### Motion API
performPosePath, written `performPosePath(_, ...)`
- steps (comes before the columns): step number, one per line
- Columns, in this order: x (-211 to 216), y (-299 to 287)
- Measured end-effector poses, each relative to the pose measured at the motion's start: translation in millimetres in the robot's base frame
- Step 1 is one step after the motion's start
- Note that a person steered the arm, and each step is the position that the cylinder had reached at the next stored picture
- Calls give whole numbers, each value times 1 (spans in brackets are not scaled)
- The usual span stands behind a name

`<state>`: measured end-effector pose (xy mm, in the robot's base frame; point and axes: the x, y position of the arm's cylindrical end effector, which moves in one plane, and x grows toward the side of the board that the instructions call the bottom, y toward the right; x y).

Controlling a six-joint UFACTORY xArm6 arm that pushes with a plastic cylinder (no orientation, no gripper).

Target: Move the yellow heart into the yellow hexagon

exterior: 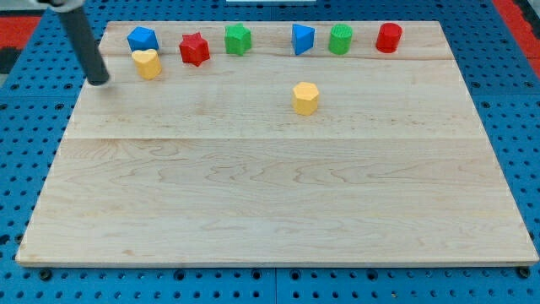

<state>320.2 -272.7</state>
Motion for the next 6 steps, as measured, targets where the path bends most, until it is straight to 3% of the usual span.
performPosePath(1, -17, 37)
performPosePath(3, -12, 162)
performPosePath(4, -25, 139)
performPosePath(5, -44, 169)
performPosePath(6, -36, 238)
